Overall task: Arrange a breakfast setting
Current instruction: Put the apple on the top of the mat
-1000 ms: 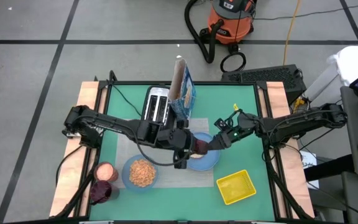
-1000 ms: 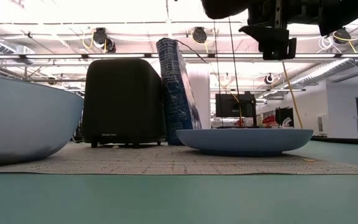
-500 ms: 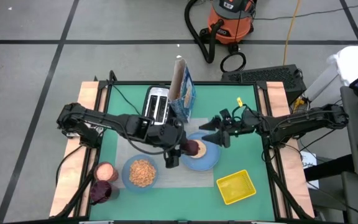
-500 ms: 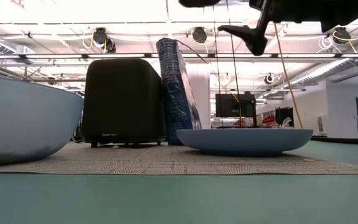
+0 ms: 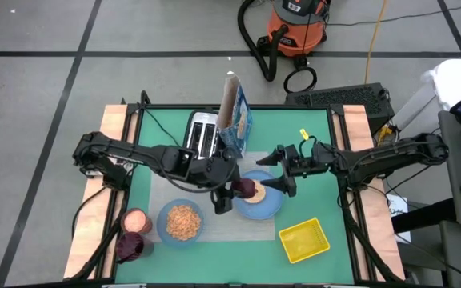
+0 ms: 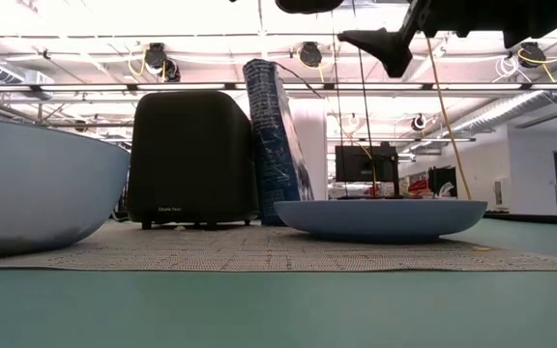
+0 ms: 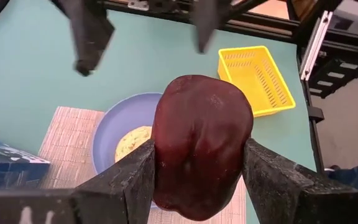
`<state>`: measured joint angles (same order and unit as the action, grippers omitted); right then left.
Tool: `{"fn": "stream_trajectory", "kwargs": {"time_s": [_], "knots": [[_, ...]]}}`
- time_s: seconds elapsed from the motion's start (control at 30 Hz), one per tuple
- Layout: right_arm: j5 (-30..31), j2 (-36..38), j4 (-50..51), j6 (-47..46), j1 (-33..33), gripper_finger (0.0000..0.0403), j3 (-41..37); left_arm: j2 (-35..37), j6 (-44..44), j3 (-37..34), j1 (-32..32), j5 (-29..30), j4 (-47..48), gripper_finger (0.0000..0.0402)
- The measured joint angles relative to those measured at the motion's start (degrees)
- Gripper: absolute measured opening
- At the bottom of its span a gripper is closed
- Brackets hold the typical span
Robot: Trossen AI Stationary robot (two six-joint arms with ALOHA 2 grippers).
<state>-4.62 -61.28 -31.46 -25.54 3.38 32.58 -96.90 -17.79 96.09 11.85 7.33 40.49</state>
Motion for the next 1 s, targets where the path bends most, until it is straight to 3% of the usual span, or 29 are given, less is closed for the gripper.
{"fn": "stream_trajectory", "kwargs": {"time_s": [0.37, 0.5, 1.0], "knots": [[0.3, -0.12, -0.78, 8.62, 2.99, 0.0393, -0.04, 0.0, -2.04, 0.0, -2.23, 0.02, 0.02, 0.0214], [3.26, -1.61, -3.0, 10.42, 3.52, 0.0393, -0.09, -0.02, -2.04, 0.0, -2.6, 0.04, 0.0, 0.0214], [3.32, -13.25, -19.25, 10.19, 3.5, 0.0393, -0.09, -0.02, -2.04, 0.0, -2.83, 0.07, -0.02, 0.0214]]}}
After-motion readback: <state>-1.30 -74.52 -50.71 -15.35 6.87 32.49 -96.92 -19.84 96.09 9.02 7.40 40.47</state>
